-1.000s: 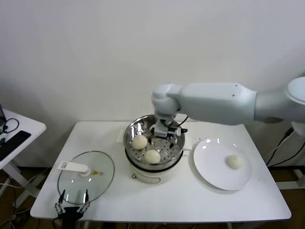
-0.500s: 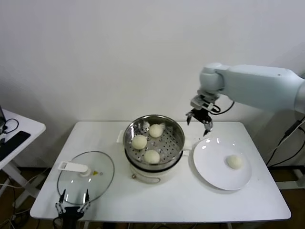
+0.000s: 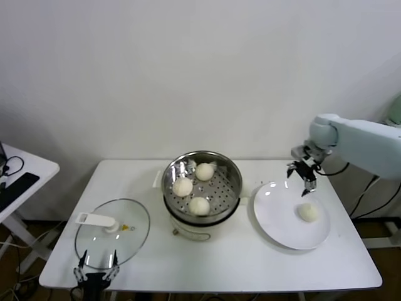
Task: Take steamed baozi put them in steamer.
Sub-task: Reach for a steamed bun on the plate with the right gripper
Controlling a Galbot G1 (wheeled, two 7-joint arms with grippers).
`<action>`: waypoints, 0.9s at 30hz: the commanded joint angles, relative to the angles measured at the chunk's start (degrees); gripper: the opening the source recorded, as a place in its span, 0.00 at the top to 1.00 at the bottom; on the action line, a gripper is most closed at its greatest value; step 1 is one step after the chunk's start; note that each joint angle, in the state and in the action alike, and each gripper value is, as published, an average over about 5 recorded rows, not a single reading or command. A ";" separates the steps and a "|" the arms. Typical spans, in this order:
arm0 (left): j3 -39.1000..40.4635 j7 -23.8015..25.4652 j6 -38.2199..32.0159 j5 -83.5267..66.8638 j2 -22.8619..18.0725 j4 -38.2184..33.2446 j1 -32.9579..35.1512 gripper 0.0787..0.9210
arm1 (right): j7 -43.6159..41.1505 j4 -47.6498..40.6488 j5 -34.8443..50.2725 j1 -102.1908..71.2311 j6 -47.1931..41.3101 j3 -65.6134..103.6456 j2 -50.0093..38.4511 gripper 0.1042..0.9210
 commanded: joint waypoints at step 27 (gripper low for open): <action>-0.20 -0.14 0.01 0.88 0.18 0.22 0.07 0.12 | 2.26 -9.54 -10.65 -19.86 -2.04 15.61 -2.92 0.12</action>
